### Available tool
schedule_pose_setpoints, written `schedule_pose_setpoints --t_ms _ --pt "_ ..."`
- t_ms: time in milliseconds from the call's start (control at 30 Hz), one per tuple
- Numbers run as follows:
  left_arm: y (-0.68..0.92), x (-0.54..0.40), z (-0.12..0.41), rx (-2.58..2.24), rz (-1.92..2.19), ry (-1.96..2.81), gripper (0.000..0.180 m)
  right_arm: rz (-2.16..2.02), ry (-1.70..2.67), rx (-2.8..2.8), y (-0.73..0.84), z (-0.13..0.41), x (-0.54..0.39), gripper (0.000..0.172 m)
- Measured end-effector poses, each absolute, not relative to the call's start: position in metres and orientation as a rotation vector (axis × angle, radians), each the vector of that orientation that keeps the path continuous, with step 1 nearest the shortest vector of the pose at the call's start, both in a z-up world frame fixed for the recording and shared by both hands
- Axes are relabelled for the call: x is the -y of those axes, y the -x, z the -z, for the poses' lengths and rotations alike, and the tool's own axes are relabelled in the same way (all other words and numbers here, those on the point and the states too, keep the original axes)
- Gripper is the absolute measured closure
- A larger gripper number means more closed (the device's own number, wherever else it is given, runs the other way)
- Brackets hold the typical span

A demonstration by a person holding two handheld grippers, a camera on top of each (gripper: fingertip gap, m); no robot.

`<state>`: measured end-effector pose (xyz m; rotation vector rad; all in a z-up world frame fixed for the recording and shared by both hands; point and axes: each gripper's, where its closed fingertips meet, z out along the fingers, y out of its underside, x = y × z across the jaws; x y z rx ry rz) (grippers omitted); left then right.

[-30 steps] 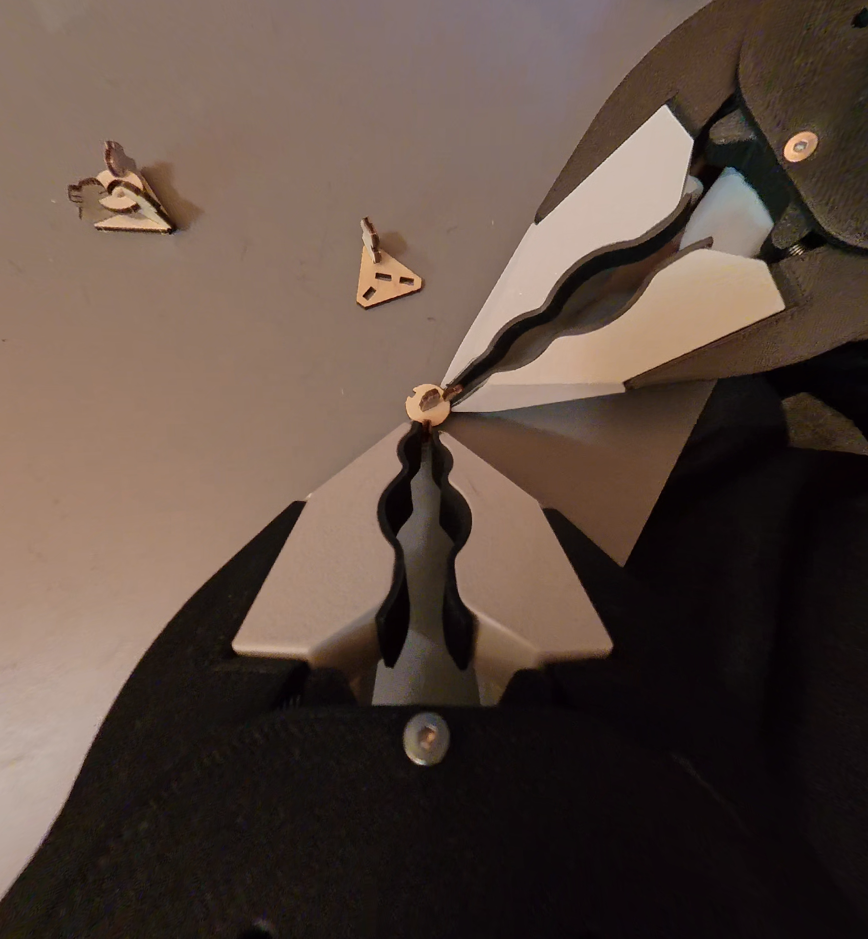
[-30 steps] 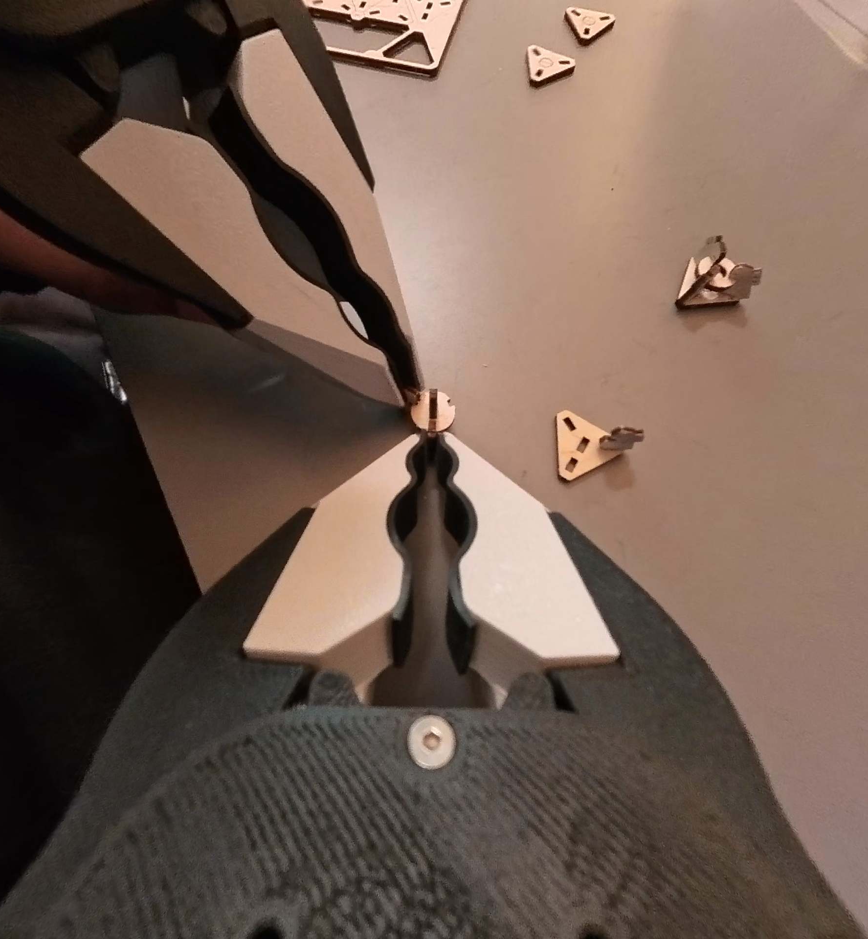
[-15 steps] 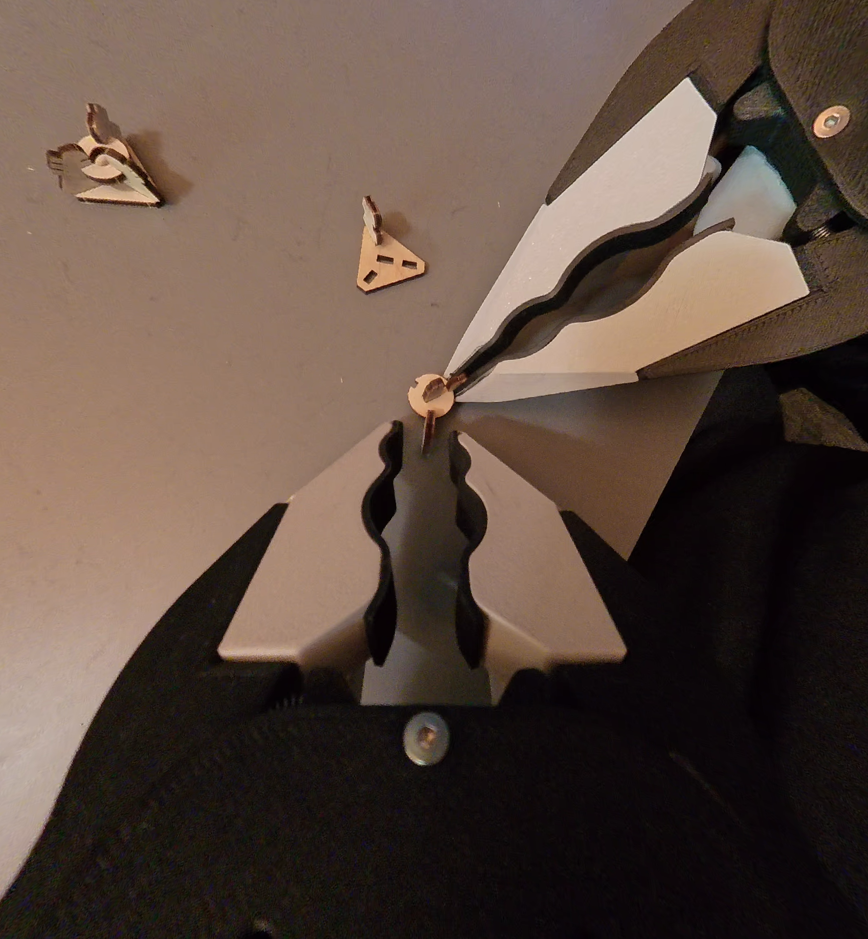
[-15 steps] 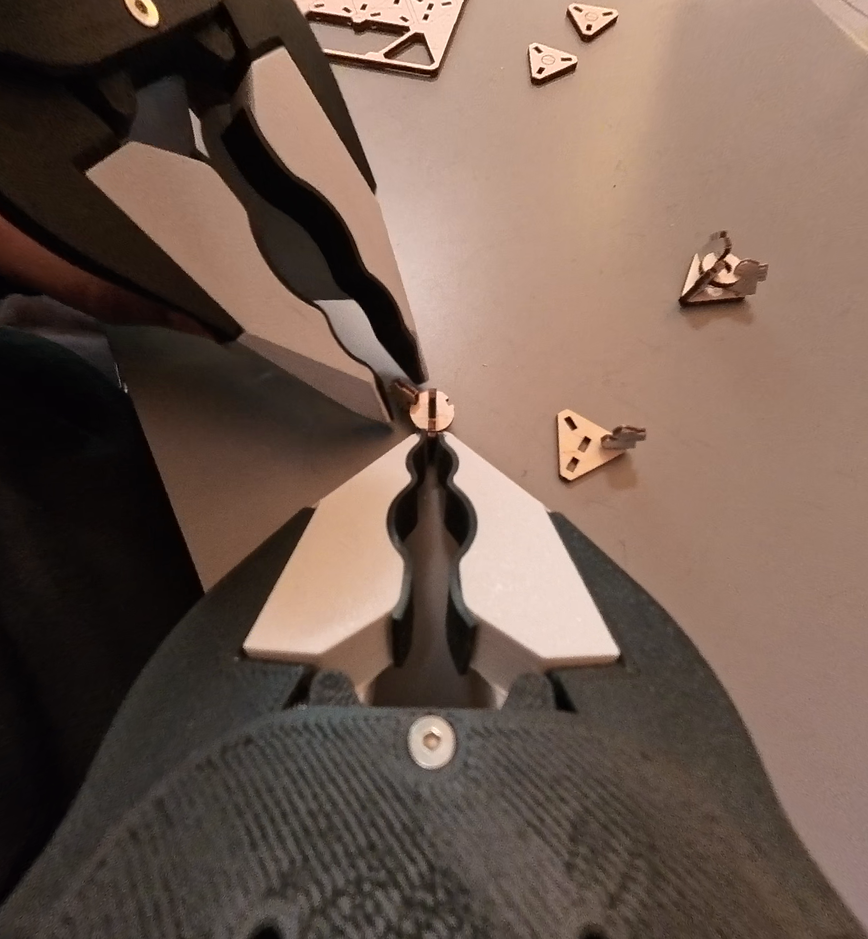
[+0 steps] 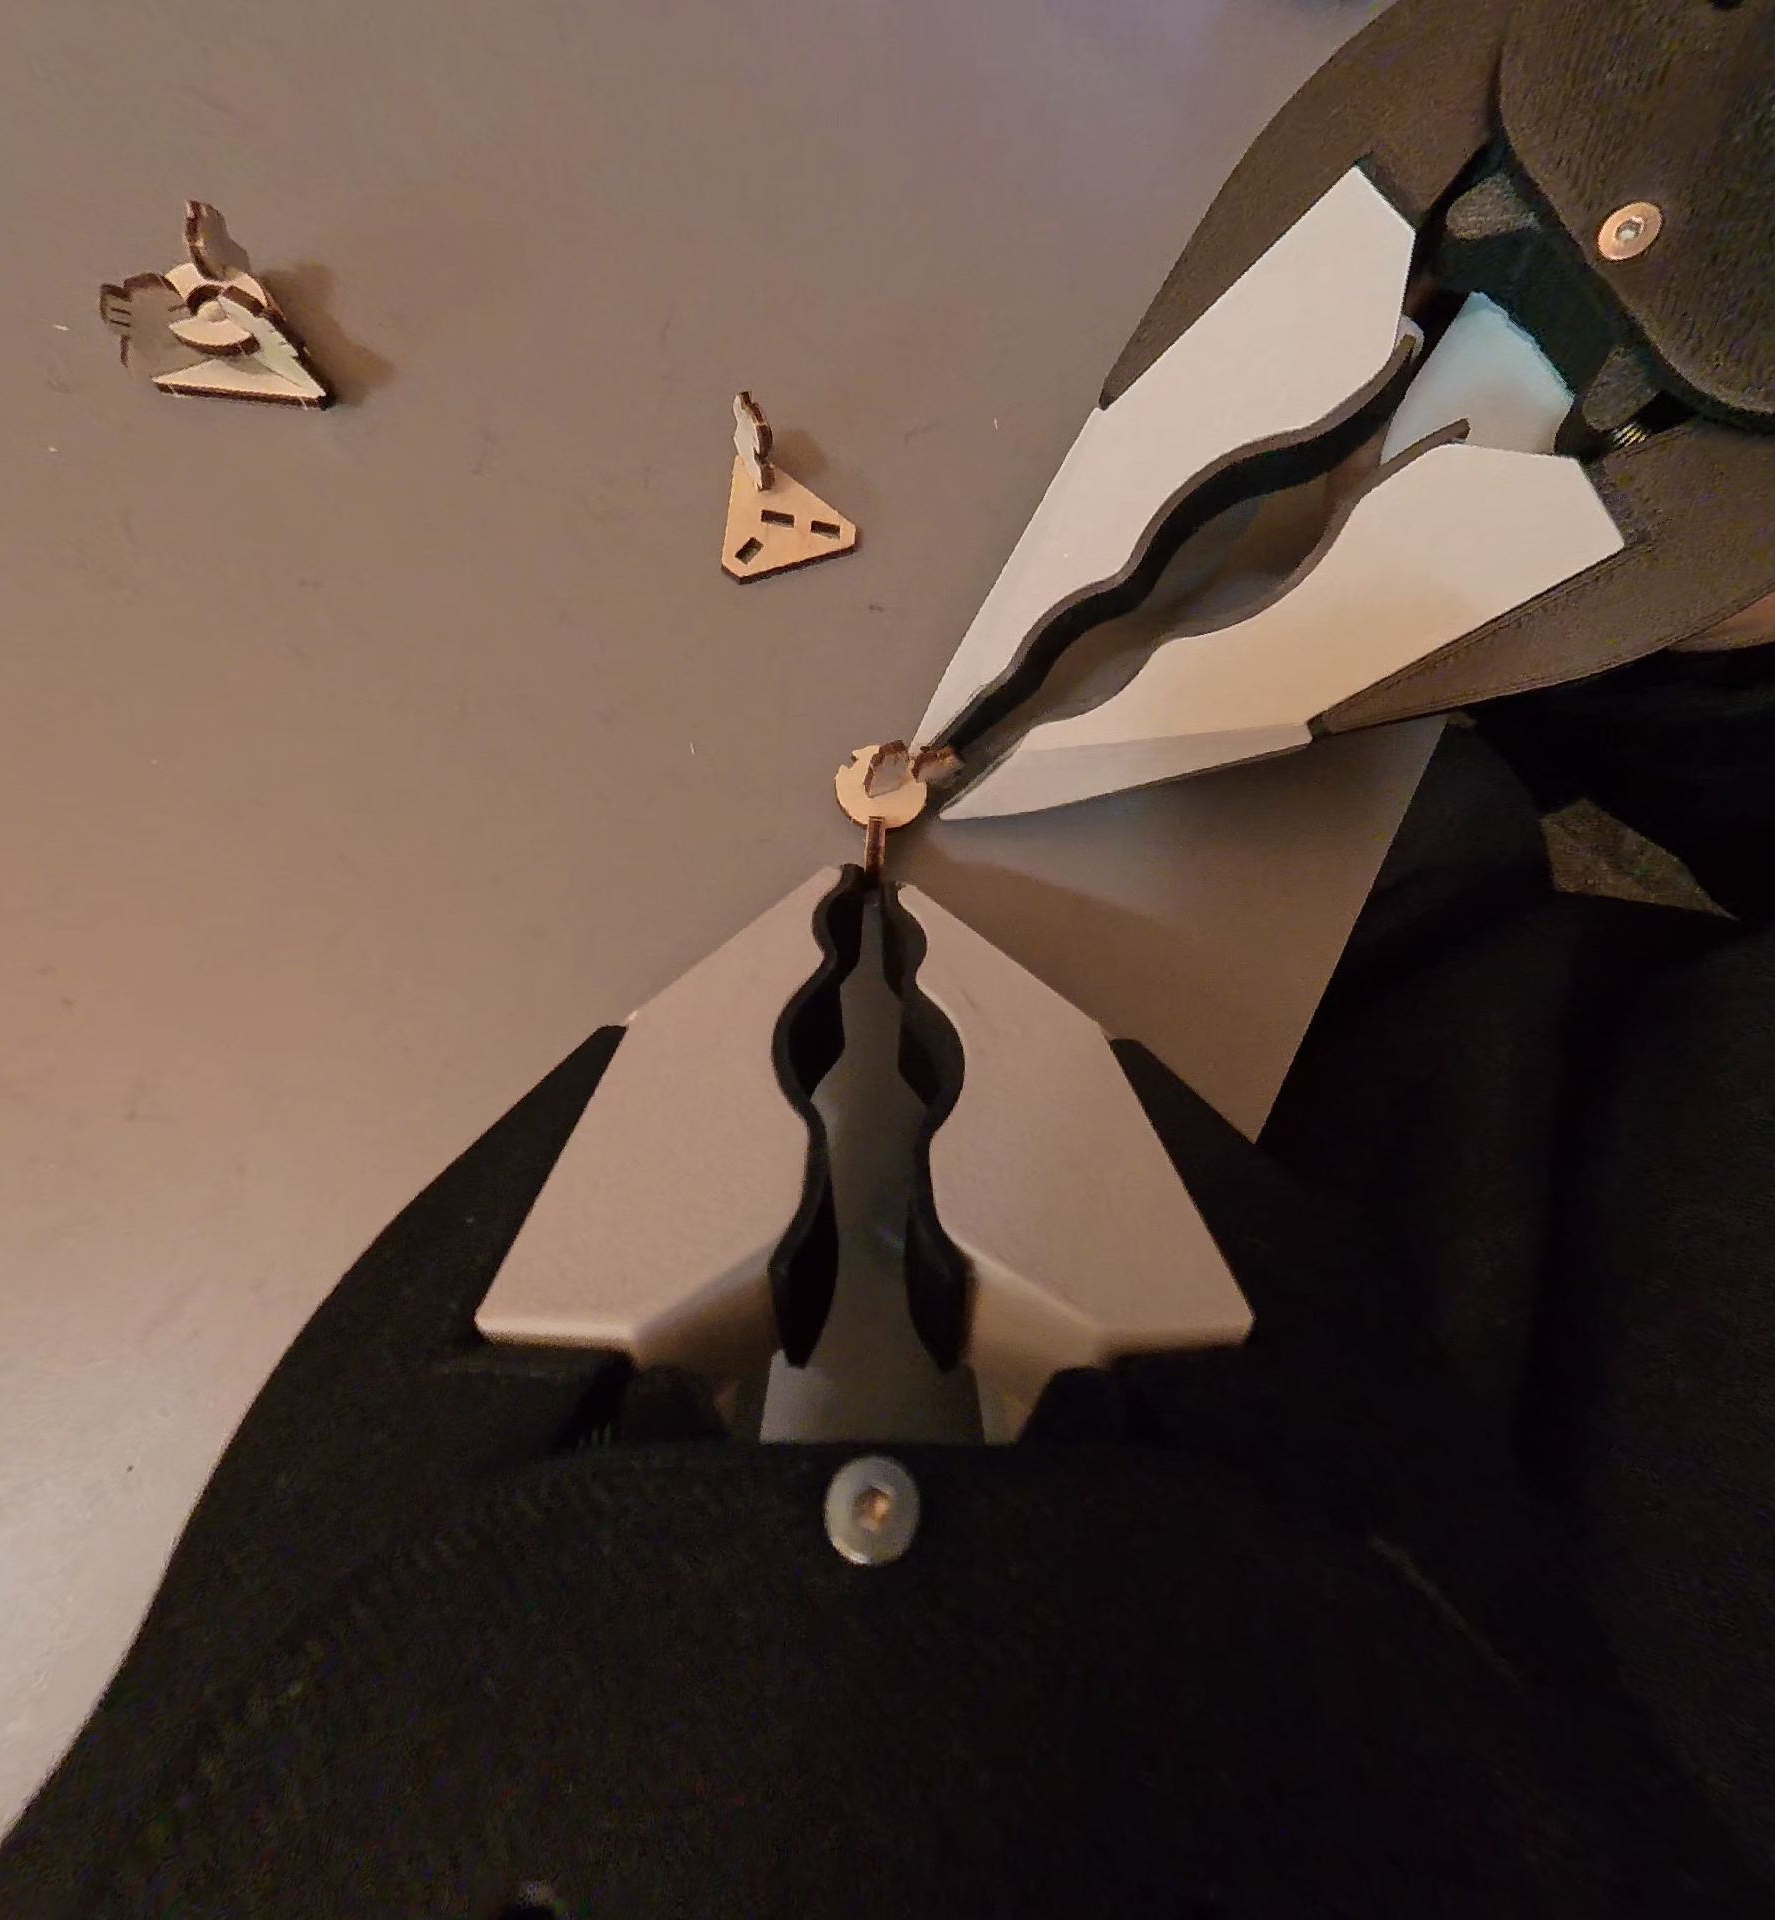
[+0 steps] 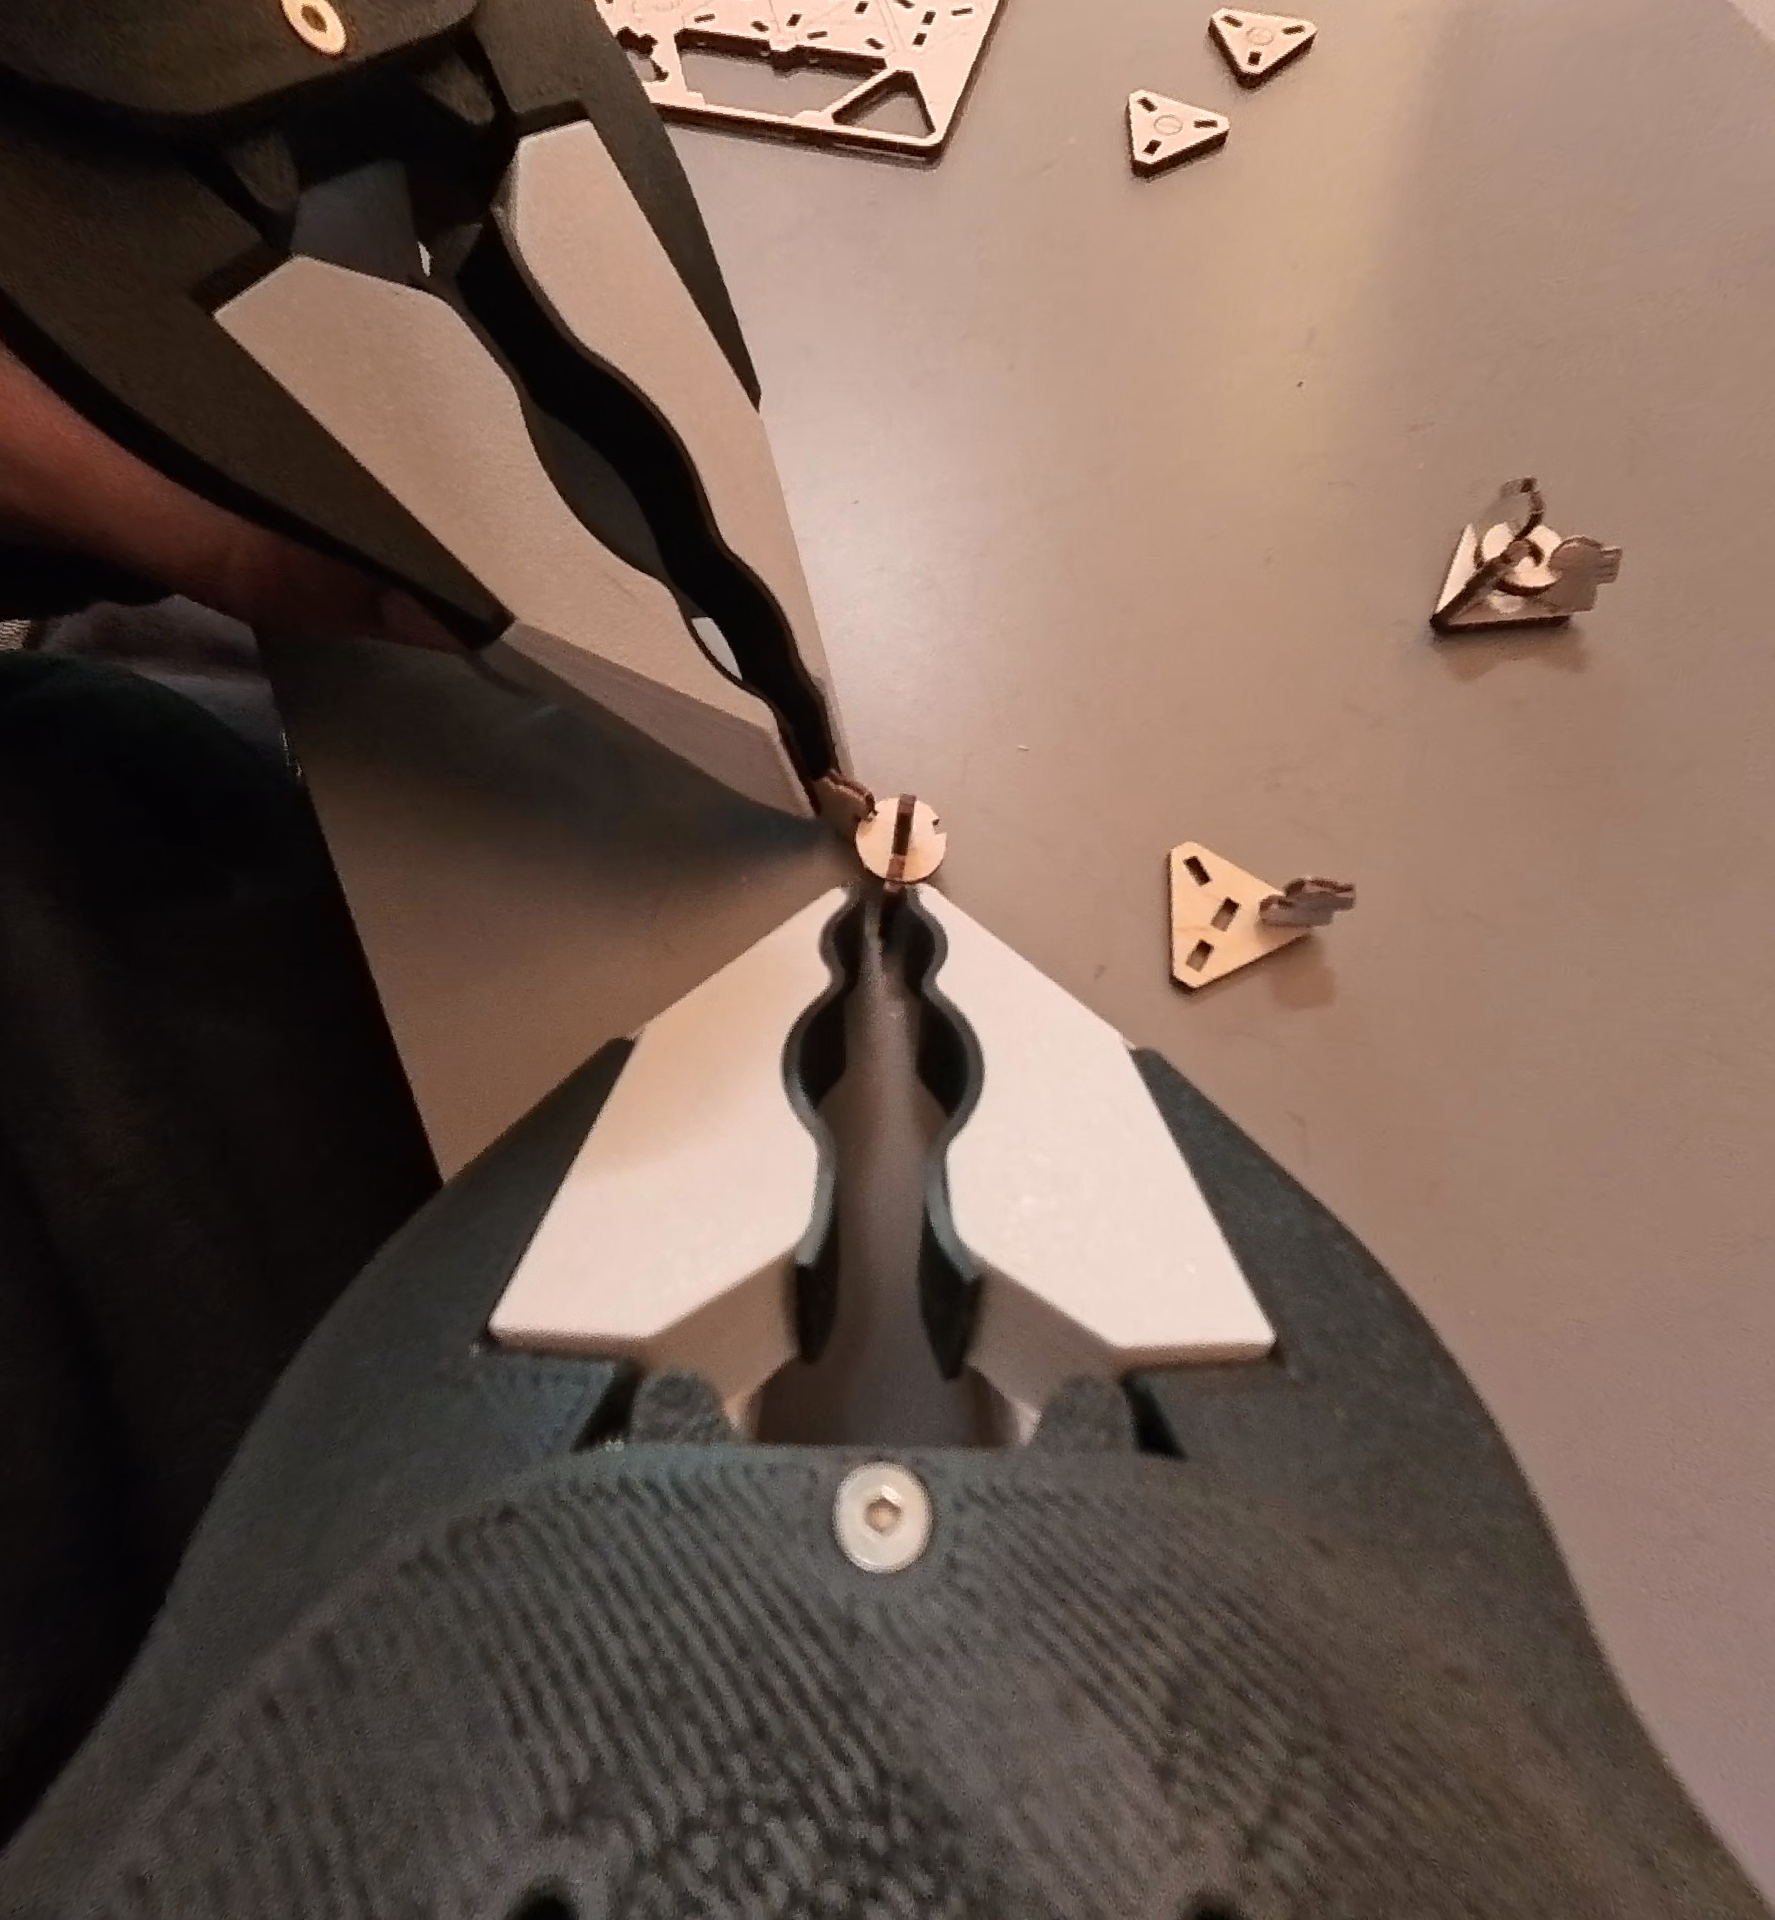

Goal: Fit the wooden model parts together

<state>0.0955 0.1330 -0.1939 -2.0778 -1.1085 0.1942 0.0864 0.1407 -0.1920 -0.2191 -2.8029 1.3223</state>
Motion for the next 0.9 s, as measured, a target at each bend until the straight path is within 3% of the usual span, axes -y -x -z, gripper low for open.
schedule_pose_setpoints --t_ms 233,467,533,667,900 --pt "-0.096 -0.134 0.194 1.107 -0.182 2.081 0.18 -1.377 0.238 2.816 -0.086 0.188 -0.143 0.146" --pt "-0.095 -0.136 0.193 1.106 -0.172 2.073 0.18 -1.37 0.266 2.831 -0.08 0.19 -0.142 0.14" --pt "-0.094 -0.136 0.193 1.106 -0.166 2.064 0.18 -1.319 0.253 2.834 -0.08 0.194 -0.141 0.141" --pt "-0.093 -0.138 0.194 1.118 -0.143 2.037 0.18 -1.284 0.226 2.794 -0.077 0.195 -0.139 0.159" --pt "-0.089 -0.138 0.194 1.115 -0.167 2.014 0.177 -1.307 0.229 2.762 -0.076 0.191 -0.14 0.161"
